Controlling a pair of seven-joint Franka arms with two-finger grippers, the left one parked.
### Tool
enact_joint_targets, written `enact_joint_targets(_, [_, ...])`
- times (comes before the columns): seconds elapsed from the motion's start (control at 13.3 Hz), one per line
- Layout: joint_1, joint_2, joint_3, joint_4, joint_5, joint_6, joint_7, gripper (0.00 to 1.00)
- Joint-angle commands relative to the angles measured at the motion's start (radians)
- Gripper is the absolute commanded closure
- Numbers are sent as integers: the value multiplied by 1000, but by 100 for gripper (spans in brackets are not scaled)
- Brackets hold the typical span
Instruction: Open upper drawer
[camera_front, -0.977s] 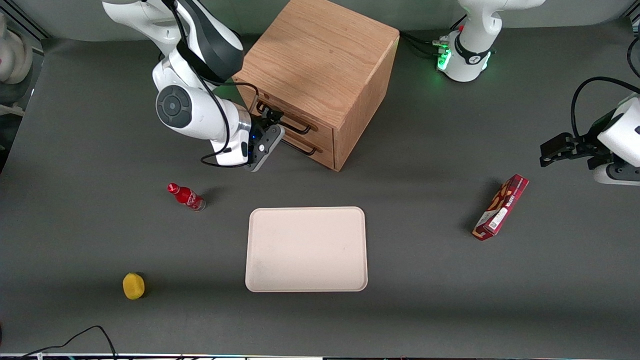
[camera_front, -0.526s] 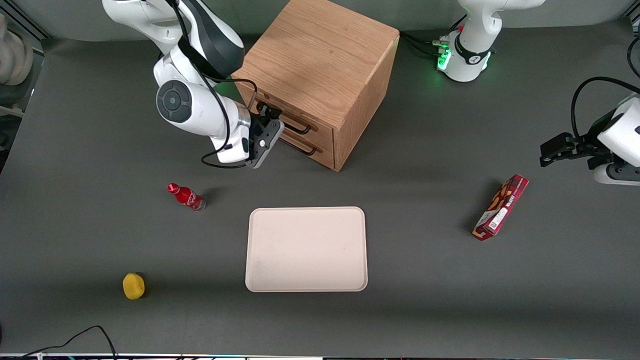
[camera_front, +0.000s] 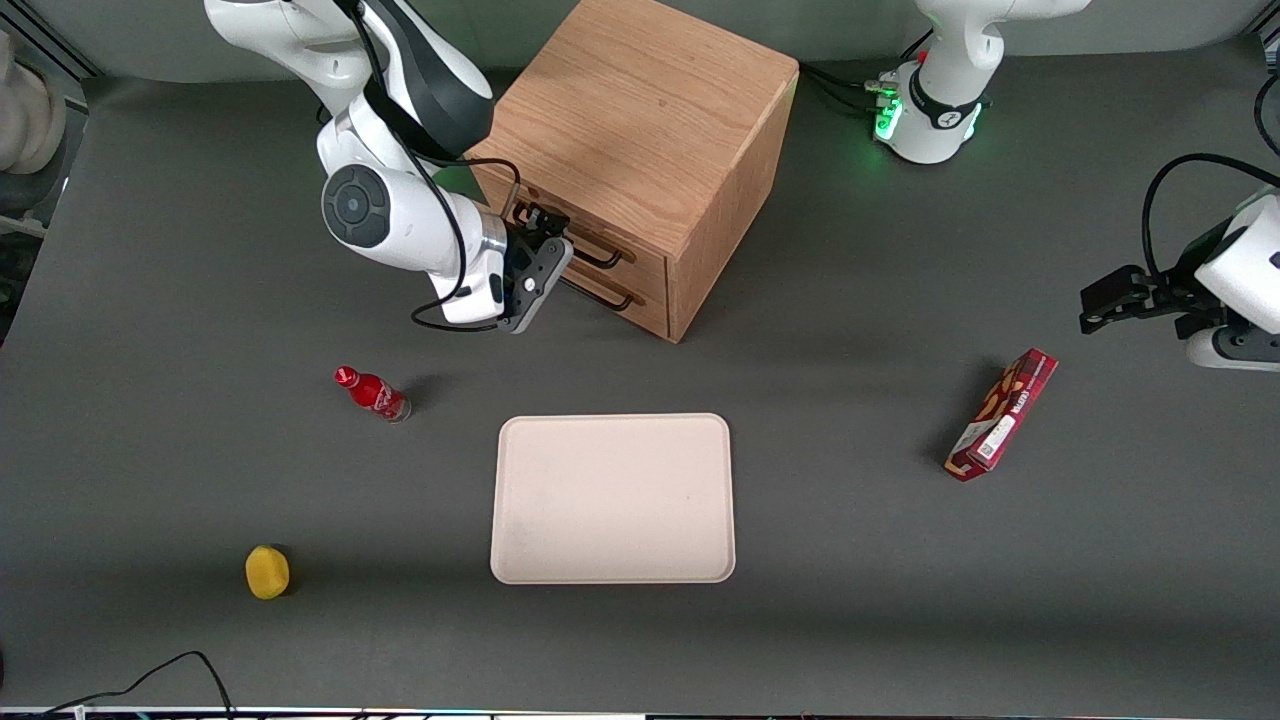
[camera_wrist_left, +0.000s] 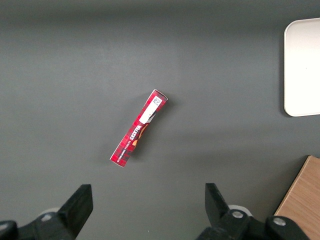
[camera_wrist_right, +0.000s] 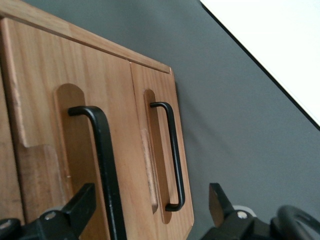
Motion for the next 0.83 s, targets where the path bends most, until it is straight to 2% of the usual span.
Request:
enact_joint_targets(0.0, [-11,-48,14,-57,40,19,-31,0])
enact_joint_targets(0.75, [-14,-39,17,-87,27,58,-54,0])
